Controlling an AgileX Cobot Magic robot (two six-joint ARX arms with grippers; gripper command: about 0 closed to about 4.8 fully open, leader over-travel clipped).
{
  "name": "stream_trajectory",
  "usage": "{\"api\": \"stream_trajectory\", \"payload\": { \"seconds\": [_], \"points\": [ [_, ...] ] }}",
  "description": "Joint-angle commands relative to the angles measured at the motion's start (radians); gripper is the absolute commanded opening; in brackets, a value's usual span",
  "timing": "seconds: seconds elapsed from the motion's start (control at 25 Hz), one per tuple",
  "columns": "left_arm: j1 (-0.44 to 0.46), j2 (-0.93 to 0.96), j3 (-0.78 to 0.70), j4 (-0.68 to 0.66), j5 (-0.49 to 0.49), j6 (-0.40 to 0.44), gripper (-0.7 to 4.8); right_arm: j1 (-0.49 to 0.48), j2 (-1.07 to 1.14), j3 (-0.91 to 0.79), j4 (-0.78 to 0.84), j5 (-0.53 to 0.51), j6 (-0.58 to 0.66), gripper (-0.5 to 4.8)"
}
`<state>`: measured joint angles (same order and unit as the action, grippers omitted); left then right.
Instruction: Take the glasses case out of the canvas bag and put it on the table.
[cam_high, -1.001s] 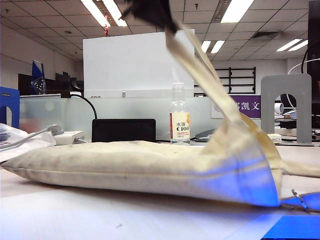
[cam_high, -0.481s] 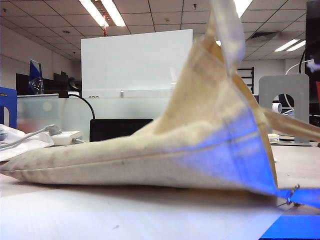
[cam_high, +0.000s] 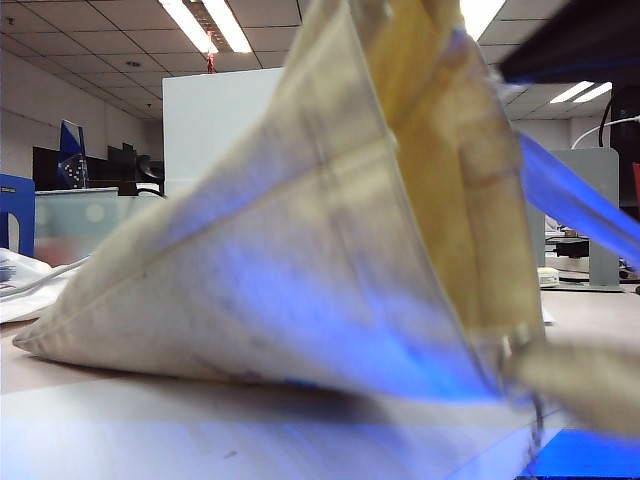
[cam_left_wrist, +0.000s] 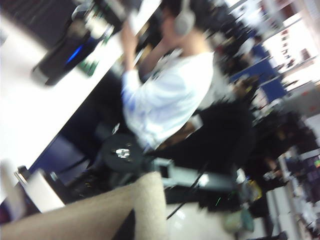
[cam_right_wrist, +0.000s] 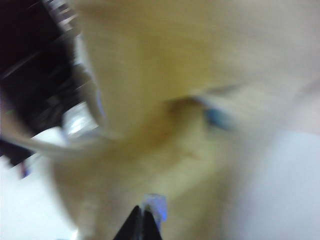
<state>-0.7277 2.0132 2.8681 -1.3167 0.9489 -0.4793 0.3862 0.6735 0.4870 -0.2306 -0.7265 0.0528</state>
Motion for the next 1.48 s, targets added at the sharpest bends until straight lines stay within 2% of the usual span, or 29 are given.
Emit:
{"api": "stream_trajectory", "payload": {
  "seconds": [0.04, 0.2, 0.32, 0.56, 0.68, 0.84, 0.92, 1.0, 1.08, 1.12, 1.16, 1.24, 1.4, 1.48],
  "points": [
    [0.005, -0.002, 0.004, -0.037, -0.051, 0.06, -0.06, 0.147, -0.002, 0.03, 0.015, 0.055, -0.008, -0.05],
    [0.002, 0.0, 0.004, -0.036, 0.012, 0.043, -0.06, 0.36, 0.021, 0.027, 0.023, 0.24, -0.006, -0.05],
    [-0.018, 0.0, 0.004, -0.036, 0.113, 0.0, -0.06, 0.42, 0.133, 0.028, 0.035, 0.301, -0.088, -0.05],
    [-0.033, -0.014, 0.005, -0.038, 0.253, -0.01, -0.06, 0.381, 0.282, 0.029, 0.213, 0.318, -0.134, -0.05],
    [-0.035, -0.016, 0.005, -0.04, 0.326, -0.012, -0.06, 0.297, 0.295, 0.029, 0.255, 0.501, -0.152, -0.05],
    [-0.049, -0.016, 0.005, -0.051, 0.331, -0.011, -0.06, 0.166, 0.315, 0.029, 0.232, 0.558, -0.18, -0.05],
    [-0.049, -0.016, 0.005, -0.048, 0.324, -0.011, -0.06, 0.164, 0.304, 0.03, 0.166, 0.539, -0.175, -0.05],
    [-0.049, -0.016, 0.004, -0.034, 0.299, -0.007, -0.06, 0.221, 0.254, 0.031, 0.14, 0.418, -0.127, -0.05],
    [-0.048, -0.012, 0.004, -0.018, 0.273, -0.007, -0.06, 0.345, 0.178, 0.032, 0.14, 0.434, -0.113, -0.05],
    [-0.047, -0.007, 0.004, -0.013, 0.261, -0.007, -0.06, 0.455, 0.124, 0.032, 0.14, 0.48, -0.111, -0.05],
    [-0.047, -0.005, 0.004, -0.011, 0.261, -0.007, -0.06, 0.523, 0.111, 0.031, 0.136, 0.496, -0.105, -0.05],
    [-0.048, 0.0, 0.003, -0.011, 0.268, -0.007, -0.06, 0.588, 0.132, 0.029, 0.142, 0.496, -0.105, -0.05],
    [-0.049, 0.0, 0.004, -0.013, 0.312, -0.008, -0.06, 0.569, 0.277, 0.029, 0.232, 0.515, -0.129, -0.05],
    [-0.049, 0.0, 0.004, -0.014, 0.319, -0.024, -0.06, 0.525, 0.382, 0.03, 0.343, 0.455, -0.133, -0.05]
  ]
}}
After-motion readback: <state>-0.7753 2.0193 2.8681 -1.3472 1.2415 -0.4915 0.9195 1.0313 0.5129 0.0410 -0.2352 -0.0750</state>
